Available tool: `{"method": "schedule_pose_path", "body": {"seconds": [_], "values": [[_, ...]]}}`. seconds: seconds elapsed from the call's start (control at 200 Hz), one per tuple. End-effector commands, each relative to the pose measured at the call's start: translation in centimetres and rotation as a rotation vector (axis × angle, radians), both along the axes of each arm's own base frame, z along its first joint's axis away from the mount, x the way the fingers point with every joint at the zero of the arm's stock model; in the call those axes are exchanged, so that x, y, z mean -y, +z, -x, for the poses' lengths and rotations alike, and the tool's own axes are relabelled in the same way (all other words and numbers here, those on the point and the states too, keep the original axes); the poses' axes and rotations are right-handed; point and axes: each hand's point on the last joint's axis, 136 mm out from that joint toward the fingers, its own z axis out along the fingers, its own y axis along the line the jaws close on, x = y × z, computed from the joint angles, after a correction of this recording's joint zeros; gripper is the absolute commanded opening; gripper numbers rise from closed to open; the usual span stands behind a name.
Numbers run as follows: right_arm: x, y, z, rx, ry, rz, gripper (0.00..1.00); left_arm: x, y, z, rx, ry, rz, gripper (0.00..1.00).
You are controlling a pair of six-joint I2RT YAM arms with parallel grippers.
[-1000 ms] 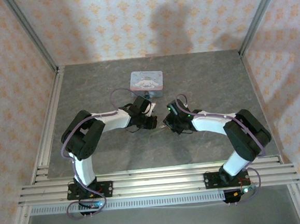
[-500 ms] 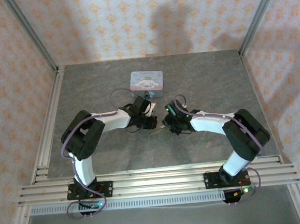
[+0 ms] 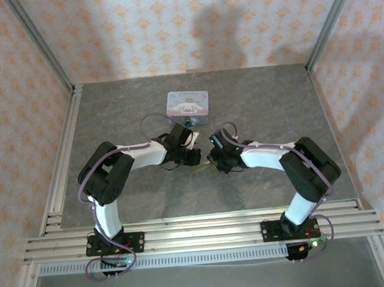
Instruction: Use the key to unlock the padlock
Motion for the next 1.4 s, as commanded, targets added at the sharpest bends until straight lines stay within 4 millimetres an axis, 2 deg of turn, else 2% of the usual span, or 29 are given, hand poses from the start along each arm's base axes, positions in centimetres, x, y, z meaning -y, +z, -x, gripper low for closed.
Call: {"method": "schedule_pose_path", "body": {"seconds": [0.0, 0.48, 0.711, 1.091, 1.396], "values": [[-0.3, 0.1, -0.8, 0.016, -0.024, 0.011, 0.28, 0.0, -1.2, 1.2, -0.034, -0.018, -0.003, 0.01], [-1.2, -0.3, -1.9, 0.015, 0.008, 0.037, 0.25, 0.0, -1.7, 1.6, -0.046, -0.026, 0.005, 0.01], [-1.7, 0.3, -2.5, 0.025, 0.035, 0.047, 0.19, 0.0, -2.0, 1.8, -0.052, -0.026, 0.011, 0.00], [-2.4, 1.1, -3.6, 0.044, 0.064, 0.060, 0.18, 0.0, -2.3, 2.1, -0.059, -0.030, 0.017, 0.00], [-2.7, 2.1, -4.4, 0.074, 0.094, 0.083, 0.11, -0.1, -2.4, 2.3, -0.062, -0.031, 0.017, 0.00]]}}
